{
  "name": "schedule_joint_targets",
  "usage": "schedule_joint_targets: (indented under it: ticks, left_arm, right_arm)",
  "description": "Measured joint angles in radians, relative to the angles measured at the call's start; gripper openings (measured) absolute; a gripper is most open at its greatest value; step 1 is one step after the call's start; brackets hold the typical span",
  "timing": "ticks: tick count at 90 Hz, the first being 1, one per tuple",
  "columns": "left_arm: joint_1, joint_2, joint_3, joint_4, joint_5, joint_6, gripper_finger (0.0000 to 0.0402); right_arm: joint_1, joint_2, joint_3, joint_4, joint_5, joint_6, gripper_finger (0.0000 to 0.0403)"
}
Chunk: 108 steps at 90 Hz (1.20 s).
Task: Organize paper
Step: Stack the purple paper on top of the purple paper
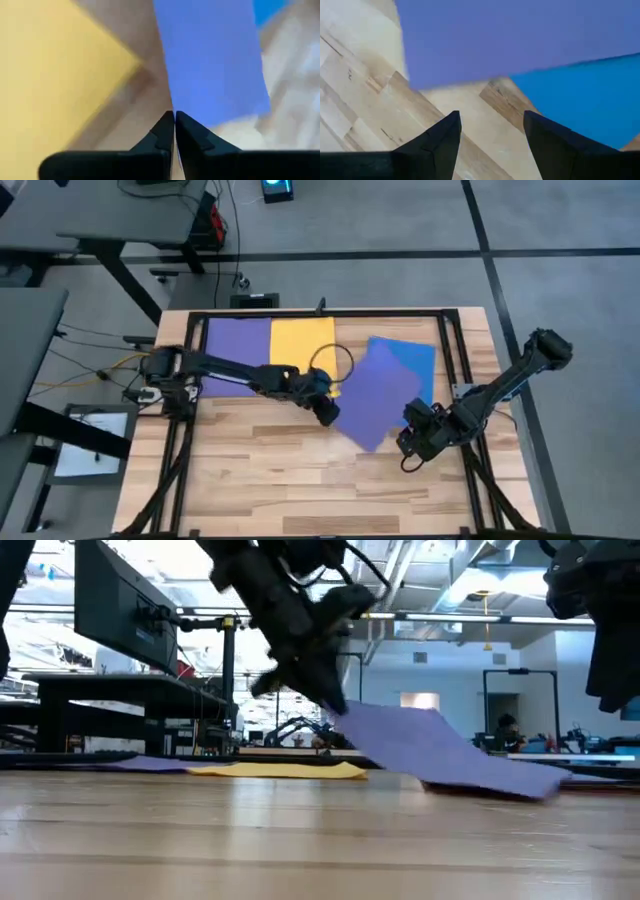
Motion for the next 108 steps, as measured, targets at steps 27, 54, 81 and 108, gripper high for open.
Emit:
schedule_joint_targets:
  ticks: [27,54,81,108]
  left_arm:
    - [0.085,-0.438,-0.248,-0.253,-0.123,-0.216,0.0]
    - [0.086,-0.719,-0.464,-0.247,-0.154,-0.39,0.0]
    - [0.068,-0.718,-0.468,-0.175,-0.146,-0.367,0.0]
    - [-0.078,-0.696,-0.479,-0.171,-0.168,-0.497,0.0]
  right_arm:
    - [0.0,0.0,0.0,0.008,-0.004,0.032,0.0204]
    - [-0.113,0.0,0.0,0.299,0.02,-0.26,0.0201]
    - [-0.352,0.194,0.0,0.548,-0.102,-0.596,0.0176]
    - [-0.42,0.507,0.025,0.892,-0.244,-0.565,0.0166]
